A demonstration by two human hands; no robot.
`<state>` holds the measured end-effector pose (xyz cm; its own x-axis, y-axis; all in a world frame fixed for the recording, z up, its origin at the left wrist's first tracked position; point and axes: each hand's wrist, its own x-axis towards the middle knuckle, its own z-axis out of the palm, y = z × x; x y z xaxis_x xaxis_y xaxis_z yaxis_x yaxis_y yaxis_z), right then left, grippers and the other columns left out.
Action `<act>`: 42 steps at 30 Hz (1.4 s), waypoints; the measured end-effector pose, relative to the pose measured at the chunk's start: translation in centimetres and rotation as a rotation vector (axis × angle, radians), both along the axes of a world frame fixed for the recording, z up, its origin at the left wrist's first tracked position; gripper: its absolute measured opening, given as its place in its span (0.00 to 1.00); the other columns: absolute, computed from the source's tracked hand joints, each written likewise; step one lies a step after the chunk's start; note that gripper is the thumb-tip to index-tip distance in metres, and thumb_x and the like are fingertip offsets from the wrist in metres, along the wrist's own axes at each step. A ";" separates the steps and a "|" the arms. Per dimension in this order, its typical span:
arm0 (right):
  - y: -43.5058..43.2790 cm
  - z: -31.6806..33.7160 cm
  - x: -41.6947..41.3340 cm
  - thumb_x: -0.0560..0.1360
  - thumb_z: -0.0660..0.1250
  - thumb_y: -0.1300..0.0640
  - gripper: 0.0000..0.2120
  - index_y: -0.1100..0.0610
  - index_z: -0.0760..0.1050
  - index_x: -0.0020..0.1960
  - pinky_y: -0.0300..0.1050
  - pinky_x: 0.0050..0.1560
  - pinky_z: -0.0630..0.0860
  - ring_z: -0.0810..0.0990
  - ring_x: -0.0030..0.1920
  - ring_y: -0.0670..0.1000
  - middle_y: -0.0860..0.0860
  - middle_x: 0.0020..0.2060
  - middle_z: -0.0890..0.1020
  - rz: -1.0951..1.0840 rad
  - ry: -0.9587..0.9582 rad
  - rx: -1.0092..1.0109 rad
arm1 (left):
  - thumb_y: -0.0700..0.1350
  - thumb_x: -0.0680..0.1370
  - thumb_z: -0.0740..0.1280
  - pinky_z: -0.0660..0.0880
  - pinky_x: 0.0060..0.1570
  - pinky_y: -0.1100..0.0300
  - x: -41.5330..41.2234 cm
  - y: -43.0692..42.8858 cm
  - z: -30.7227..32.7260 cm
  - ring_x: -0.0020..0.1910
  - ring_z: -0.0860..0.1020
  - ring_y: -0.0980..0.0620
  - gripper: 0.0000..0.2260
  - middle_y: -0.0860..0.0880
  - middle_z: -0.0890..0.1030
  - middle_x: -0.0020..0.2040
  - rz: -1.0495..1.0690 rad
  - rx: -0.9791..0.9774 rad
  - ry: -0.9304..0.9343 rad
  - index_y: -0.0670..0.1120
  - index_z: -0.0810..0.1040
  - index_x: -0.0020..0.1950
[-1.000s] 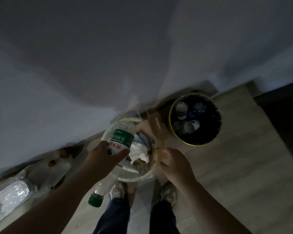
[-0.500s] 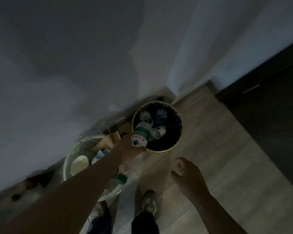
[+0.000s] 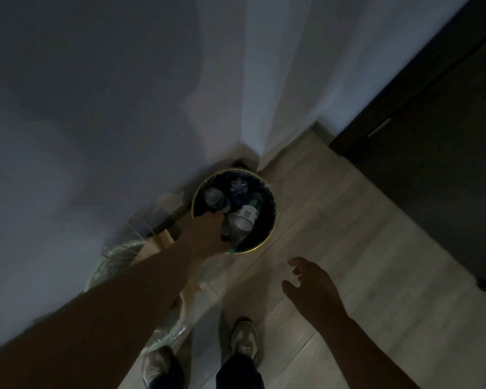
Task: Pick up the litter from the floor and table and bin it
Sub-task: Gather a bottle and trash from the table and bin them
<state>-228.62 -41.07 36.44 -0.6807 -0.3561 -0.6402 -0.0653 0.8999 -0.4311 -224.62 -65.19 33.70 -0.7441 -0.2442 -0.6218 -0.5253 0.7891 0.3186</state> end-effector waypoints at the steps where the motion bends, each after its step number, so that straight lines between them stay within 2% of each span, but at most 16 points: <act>1: -0.2 0.4 0.1 0.76 0.68 0.55 0.23 0.51 0.68 0.69 0.40 0.56 0.75 0.76 0.59 0.46 0.49 0.61 0.75 0.014 0.001 0.010 | 0.50 0.72 0.69 0.73 0.52 0.54 0.2 -0.4 0.4 0.57 0.76 0.43 0.22 0.43 0.75 0.57 -0.033 -0.024 -0.007 0.42 0.70 0.62; 4: -0.8 1.9 0.3 0.76 0.68 0.53 0.25 0.52 0.66 0.71 0.41 0.57 0.75 0.75 0.59 0.48 0.50 0.62 0.74 0.075 0.014 0.038 | 0.51 0.72 0.69 0.73 0.53 0.54 0.9 -1.8 2.1 0.58 0.75 0.44 0.23 0.43 0.75 0.58 -0.112 -0.092 0.000 0.43 0.70 0.62; 8: -1.9 4.7 1.3 0.76 0.67 0.52 0.25 0.52 0.65 0.72 0.41 0.58 0.74 0.75 0.59 0.48 0.50 0.62 0.74 0.134 0.031 0.079 | 0.52 0.72 0.69 0.73 0.60 0.52 1.6 -3.6 5.9 0.62 0.74 0.43 0.25 0.43 0.75 0.63 -0.156 -0.146 0.031 0.44 0.71 0.65; 12: -3.4 9.4 2.7 0.76 0.66 0.50 0.25 0.52 0.65 0.71 0.40 0.58 0.72 0.74 0.61 0.47 0.49 0.61 0.74 0.185 0.061 0.079 | 0.54 0.75 0.66 0.72 0.54 0.57 3.0 -5.1 11.8 0.58 0.76 0.47 0.18 0.45 0.78 0.59 -0.161 -0.161 0.097 0.46 0.74 0.60; 15: -4.8 14.5 3.4 0.76 0.66 0.49 0.25 0.51 0.65 0.71 0.39 0.57 0.70 0.73 0.61 0.47 0.49 0.61 0.74 0.223 0.118 0.066 | 0.55 0.76 0.65 0.67 0.61 0.57 4.9 -5.7 17.5 0.65 0.72 0.46 0.22 0.46 0.74 0.65 -0.276 -0.171 0.075 0.46 0.70 0.66; 19: -7.0 22.8 3.9 0.76 0.66 0.49 0.24 0.50 0.66 0.70 0.39 0.59 0.69 0.72 0.63 0.48 0.49 0.63 0.74 0.248 0.199 0.027 | 0.54 0.77 0.63 0.69 0.54 0.58 7.6 -6.0 27.3 0.59 0.75 0.46 0.19 0.45 0.74 0.61 -0.321 -0.122 0.098 0.45 0.71 0.64; 22: -8.9 29.9 4.2 0.76 0.65 0.49 0.23 0.50 0.68 0.69 0.42 0.60 0.71 0.73 0.62 0.49 0.49 0.62 0.75 0.291 0.310 -0.025 | 0.54 0.74 0.61 0.74 0.46 0.60 9.5 -7.4 34.7 0.50 0.79 0.47 0.20 0.43 0.79 0.52 -0.356 -0.173 0.350 0.41 0.77 0.57; 26: -11.1 39.9 4.6 0.76 0.65 0.49 0.19 0.52 0.70 0.66 0.40 0.58 0.70 0.74 0.61 0.50 0.49 0.60 0.75 0.376 0.455 -0.093 | 0.56 0.77 0.65 0.67 0.59 0.62 11.6 -10.6 44.0 0.62 0.72 0.51 0.26 0.49 0.72 0.65 -0.329 -0.186 0.352 0.48 0.66 0.72; 30: -13.1 50.3 4.3 0.76 0.67 0.47 0.24 0.48 0.67 0.70 0.36 0.64 0.67 0.71 0.63 0.45 0.46 0.63 0.73 0.417 0.606 -0.224 | 0.58 0.77 0.64 0.66 0.61 0.63 12.7 -13.1 54.4 0.63 0.72 0.52 0.26 0.51 0.72 0.66 -0.339 -0.353 0.541 0.51 0.65 0.73; 37: -16.2 68.1 3.4 0.74 0.68 0.45 0.24 0.46 0.68 0.69 0.35 0.62 0.67 0.72 0.62 0.43 0.43 0.62 0.74 0.541 0.932 -0.490 | 0.58 0.77 0.63 0.65 0.63 0.63 15.6 -13.2 72.0 0.64 0.72 0.52 0.26 0.52 0.72 0.68 -0.255 -0.695 0.818 0.51 0.65 0.73; 42: -17.4 76.6 3.2 0.74 0.68 0.45 0.22 0.45 0.70 0.67 0.34 0.58 0.67 0.72 0.60 0.41 0.40 0.60 0.74 0.681 1.072 -0.721 | 0.58 0.75 0.66 0.68 0.61 0.63 17.9 -11.0 80.4 0.62 0.74 0.54 0.25 0.54 0.74 0.65 -0.067 -0.848 0.933 0.53 0.68 0.70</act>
<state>-225.44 -58.46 113.05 -0.2788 -0.8150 0.5080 -0.9549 0.1790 -0.2370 -206.68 -76.16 114.12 -0.8410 -0.2528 0.4784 -0.3246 0.9431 -0.0723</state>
